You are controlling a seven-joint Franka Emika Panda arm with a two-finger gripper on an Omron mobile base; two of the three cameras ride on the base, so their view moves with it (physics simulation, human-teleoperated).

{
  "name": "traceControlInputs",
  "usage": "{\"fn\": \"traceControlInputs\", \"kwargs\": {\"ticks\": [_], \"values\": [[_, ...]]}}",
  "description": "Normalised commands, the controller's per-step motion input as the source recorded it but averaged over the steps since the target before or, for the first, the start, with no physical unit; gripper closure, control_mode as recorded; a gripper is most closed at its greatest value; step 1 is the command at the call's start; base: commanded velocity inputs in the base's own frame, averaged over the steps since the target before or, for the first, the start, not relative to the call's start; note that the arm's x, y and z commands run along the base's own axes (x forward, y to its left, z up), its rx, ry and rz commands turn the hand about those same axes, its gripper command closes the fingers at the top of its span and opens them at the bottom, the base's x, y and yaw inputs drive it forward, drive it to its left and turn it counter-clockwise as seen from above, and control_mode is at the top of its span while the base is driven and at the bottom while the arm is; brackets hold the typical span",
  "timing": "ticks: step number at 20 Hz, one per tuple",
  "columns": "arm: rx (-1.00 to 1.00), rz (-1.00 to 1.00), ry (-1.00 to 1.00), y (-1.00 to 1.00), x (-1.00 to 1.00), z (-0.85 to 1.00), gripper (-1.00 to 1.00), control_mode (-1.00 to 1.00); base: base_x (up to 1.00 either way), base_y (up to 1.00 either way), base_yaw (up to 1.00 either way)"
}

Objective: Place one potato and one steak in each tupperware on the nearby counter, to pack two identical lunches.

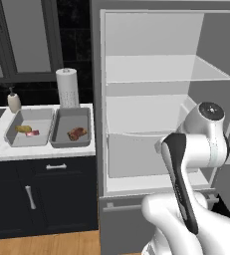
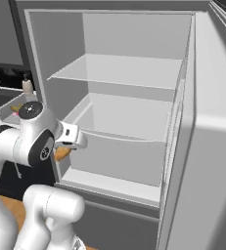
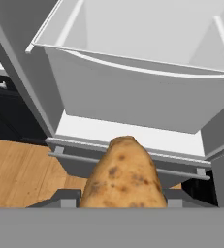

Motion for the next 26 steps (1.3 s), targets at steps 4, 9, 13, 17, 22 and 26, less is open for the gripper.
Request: {"fn": "traceControlInputs", "kwargs": {"ticks": [4,9,13,17,22,26], "values": [[0.0,-0.01,-0.02,0.0,-0.17,0.16,1.0,-1.0,0.0,0.0,0.0],[0.0,0.0,0.0,0.0,-0.01,0.0,1.0,1.0,0.0,0.0,0.0],[0.0,0.0,0.0,0.0,0.0,0.0,1.0,1.0,0.0,0.06,0.0],[0.0,0.0,0.0,0.0,0.0,0.0,1.0,1.0,0.0,0.47,0.0],[0.0,0.0,0.0,0.0,0.0,0.0,1.0,1.0,0.0,0.89,0.0],[0.0,0.0,0.0,0.0,0.0,0.0,1.0,1.0,-0.01,0.94,-0.09]]}}
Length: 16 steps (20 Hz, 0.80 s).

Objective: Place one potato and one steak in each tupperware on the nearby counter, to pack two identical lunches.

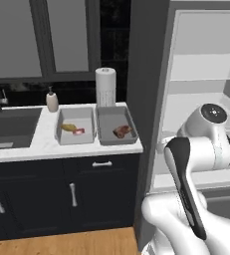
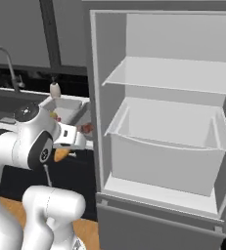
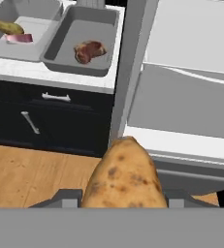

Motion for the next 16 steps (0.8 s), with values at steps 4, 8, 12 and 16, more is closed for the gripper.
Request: {"fn": "traceControlInputs", "kwargs": {"ticks": [4,8,12,16], "values": [[0.0,0.0,0.0,0.0,0.0,0.0,1.0,1.0,-0.04,0.91,-0.1],[0.0,0.0,0.0,0.0,0.0,0.0,1.0,1.0,0.0,0.76,-0.11],[0.0,0.0,0.0,0.0,0.0,0.0,1.0,1.0,0.14,0.18,-0.09],[0.0,0.0,0.0,0.0,0.0,0.0,1.0,1.0,0.37,0.0,-0.08]]}}
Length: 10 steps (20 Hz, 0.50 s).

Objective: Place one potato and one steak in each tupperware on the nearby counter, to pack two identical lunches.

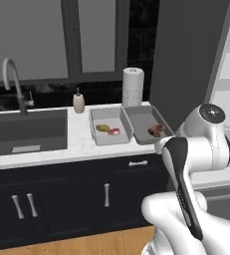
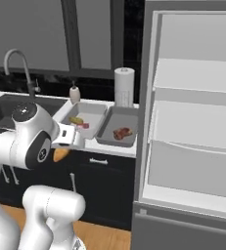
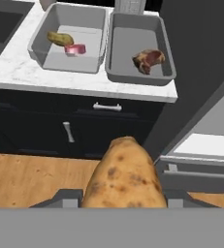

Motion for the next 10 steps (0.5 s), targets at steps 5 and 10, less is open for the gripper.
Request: {"fn": "traceControlInputs", "kwargs": {"ticks": [5,10], "values": [[0.0,0.0,0.0,0.0,0.0,0.0,1.0,1.0,0.46,0.09,-0.1],[0.0,0.0,0.0,0.0,0.0,0.0,1.0,1.0,0.28,0.13,-0.09]]}}
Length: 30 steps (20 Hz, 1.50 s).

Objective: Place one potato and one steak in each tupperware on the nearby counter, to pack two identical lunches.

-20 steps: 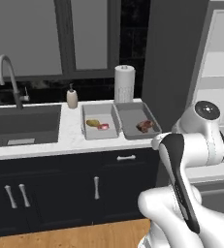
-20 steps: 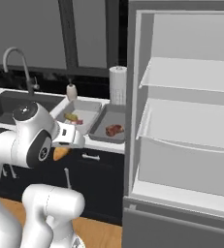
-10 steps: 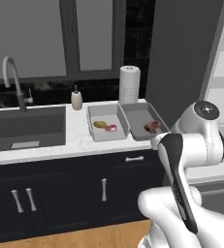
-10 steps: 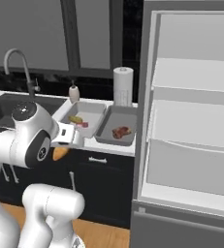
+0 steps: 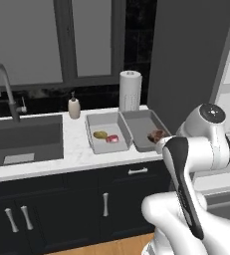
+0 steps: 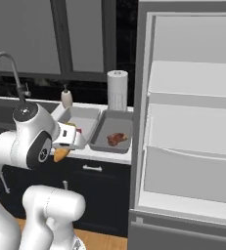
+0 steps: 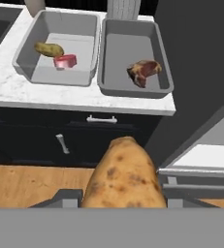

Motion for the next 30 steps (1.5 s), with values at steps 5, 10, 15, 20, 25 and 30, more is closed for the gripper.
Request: {"fn": "traceControlInputs", "kwargs": {"ticks": [5,10,15,20,25,30], "values": [[0.0,0.0,0.0,0.0,0.0,0.0,1.0,1.0,0.3,0.22,-0.07],[0.0,0.0,0.0,0.0,0.0,0.0,1.0,1.0,0.44,0.33,-0.02],[0.0,0.0,-0.01,0.0,0.07,0.0,1.0,-1.0,0.33,0.18,0.0],[-0.01,-0.02,-0.02,0.0,0.74,0.0,1.0,-1.0,0.0,0.0,0.0],[-0.01,-0.02,0.0,-0.03,0.99,-0.02,1.0,-1.0,0.0,0.0,0.0],[0.05,0.0,0.0,-0.39,0.86,-0.2,1.0,-1.0,0.0,0.0,0.0]]}}
